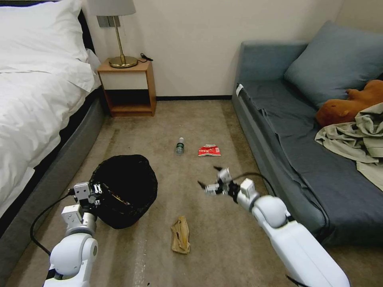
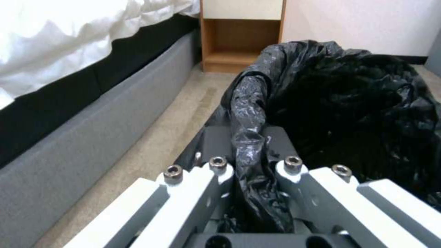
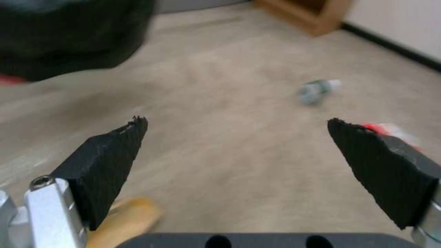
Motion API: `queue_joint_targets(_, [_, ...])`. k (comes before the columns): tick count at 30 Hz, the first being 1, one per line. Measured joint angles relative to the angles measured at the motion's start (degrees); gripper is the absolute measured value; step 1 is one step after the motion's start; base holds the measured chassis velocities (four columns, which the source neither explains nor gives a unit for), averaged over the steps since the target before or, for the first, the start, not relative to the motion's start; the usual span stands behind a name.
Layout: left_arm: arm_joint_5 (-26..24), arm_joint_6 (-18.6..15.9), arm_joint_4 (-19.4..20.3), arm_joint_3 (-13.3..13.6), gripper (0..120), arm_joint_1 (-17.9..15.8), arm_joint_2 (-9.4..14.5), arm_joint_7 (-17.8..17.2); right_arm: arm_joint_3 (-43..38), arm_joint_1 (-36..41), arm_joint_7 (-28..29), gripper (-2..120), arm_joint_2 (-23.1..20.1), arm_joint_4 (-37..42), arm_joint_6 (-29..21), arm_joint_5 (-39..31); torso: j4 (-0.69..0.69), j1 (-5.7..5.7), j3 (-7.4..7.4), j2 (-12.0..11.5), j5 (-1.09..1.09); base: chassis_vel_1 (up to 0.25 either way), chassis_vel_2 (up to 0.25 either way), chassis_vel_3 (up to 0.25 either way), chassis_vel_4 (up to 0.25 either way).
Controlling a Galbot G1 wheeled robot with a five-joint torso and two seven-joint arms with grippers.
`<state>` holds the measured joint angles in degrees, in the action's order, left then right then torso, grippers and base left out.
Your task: Pick up the trash bin, then pick up the garbage on the floor and place it into the trash bin.
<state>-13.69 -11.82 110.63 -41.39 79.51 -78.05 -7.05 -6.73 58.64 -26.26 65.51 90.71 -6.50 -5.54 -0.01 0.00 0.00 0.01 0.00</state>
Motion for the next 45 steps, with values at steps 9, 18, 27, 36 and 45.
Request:
queue_joint_targets(9, [0.1, 0.0, 0.0, 0.1, 5, 0.4, 0.0, 0.0, 8.5, 0.3, -1.3, 100, 4.4, -6.1, 3.4, 3.1, 0.02, 0.00, 0.00, 0.0, 0.01, 0.000, 0.000, 0.000, 0.000])
queue_joint_targets(18, [0.4, 0.1, 0.8, -0.3, 5, 1.4, -0.2, 0.0, 12.9, 0.7, -0.8, 100, 6.3, -11.5, 5.8, 4.5, 0.01, 0.00, 0.00, 0.0, 0.00, 0.000, 0.000, 0.000, 0.000])
queue_joint_targets(27, [1.3, 0.2, 1.4, -0.3, 5, 2.3, -1.0, 0.0, 14.6, 1.3, 1.4, 100, 6.2, -14.0, 6.3, 4.2, 0.01, 0.00, 0.00, 0.0, -0.01, 0.000, 0.000, 0.000, 0.000])
queue_joint_targets(36, [1.6, 0.3, 1.5, -0.2, 5, 2.5, -1.5, -0.1, 15.7, 1.1, 2.5, 100, 7.0, -16.7, 6.8, 4.2, 0.01, 0.00, 0.00, 0.0, 0.00, 0.000, 0.000, 0.000, 0.000])
queue_joint_targets(45, [1.8, 0.3, 1.7, -0.3, 5, 2.6, -1.7, -0.1, 16.8, 0.6, 3.0, 100, 7.7, -18.5, 7.4, 4.4, 0.01, 0.00, 0.00, 0.0, -0.01, 0.000, 0.000, 0.000, 0.000])
